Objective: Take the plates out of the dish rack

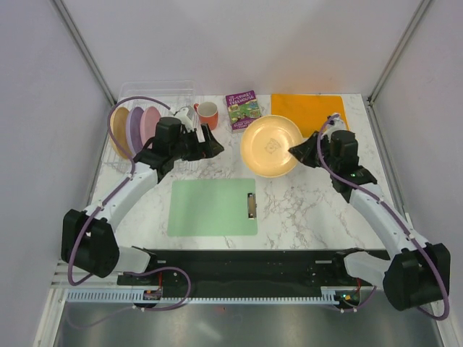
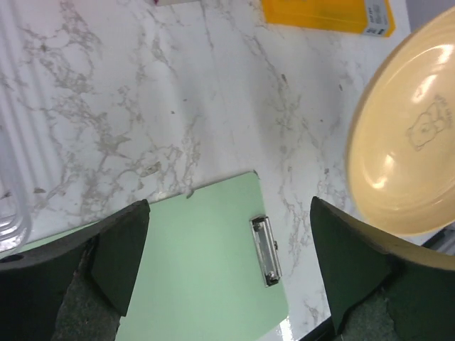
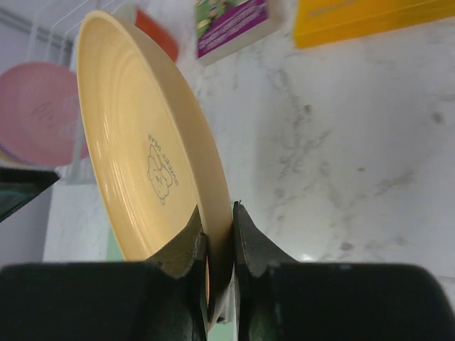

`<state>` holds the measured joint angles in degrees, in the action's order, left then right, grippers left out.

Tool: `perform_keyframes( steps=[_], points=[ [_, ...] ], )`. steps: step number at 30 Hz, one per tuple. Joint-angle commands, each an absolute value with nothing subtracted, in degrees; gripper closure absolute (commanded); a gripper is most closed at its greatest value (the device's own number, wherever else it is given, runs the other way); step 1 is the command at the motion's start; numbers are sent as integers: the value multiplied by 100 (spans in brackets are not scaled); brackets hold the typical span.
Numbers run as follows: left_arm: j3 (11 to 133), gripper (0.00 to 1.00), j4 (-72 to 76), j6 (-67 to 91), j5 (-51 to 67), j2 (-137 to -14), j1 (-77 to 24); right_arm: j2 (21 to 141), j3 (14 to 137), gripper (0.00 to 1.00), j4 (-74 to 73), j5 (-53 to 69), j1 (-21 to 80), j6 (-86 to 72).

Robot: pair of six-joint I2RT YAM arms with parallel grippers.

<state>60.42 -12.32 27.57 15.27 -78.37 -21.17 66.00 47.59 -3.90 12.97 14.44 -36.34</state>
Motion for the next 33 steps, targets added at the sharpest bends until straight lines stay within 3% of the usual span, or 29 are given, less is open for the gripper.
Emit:
perform_keyframes(
  steps=[1, 7, 19, 20, 22, 23, 24, 26, 28, 33],
  points=[
    [5950, 0, -1318, 2225, 608, -7542, -2039, 6232, 4921, 87, -1431, 766, 730, -3008],
    [5924, 0, -1345, 1829, -324, -7041, -2030, 6705, 4800, 85, -2355, 597, 255, -2654],
    [6117, 0, -1714, 1319, -1738, -6689, -1846, 8103, 4307, 85, -1337, 993, -229, -2821],
    [6108, 0, -1714, 1292, -1871, -6688, -1837, 8251, 4315, 83, -1310, 984, -255, -2865],
    [6100, 0, -1679, 1134, -2291, -6697, -1837, 8358, 4307, 67, -1318, 801, -264, -2953],
    [6117, 0, -1679, 1082, -2442, -6758, -1793, 8419, 4298, 55, -1301, 713, -281, -2988],
    [6126, 0, -1670, 959, -2556, -6785, -1776, 8446, 4272, 35, -1309, 642, -290, -3006],
    [6161, 0, -1582, 853, -2777, -6873, -1662, 8455, 4263, 23, -1362, 335, -299, -3041],
    [6222, 0, -1503, 607, -2978, -7039, -1626, 8429, 4298, 17, -1502, 37, -299, -2980],
    [6398, 0, -1380, 369, -3295, -7575, -1450, 7753, 4482, 15, -1942, -1185, -290, -2611]
  ],
)
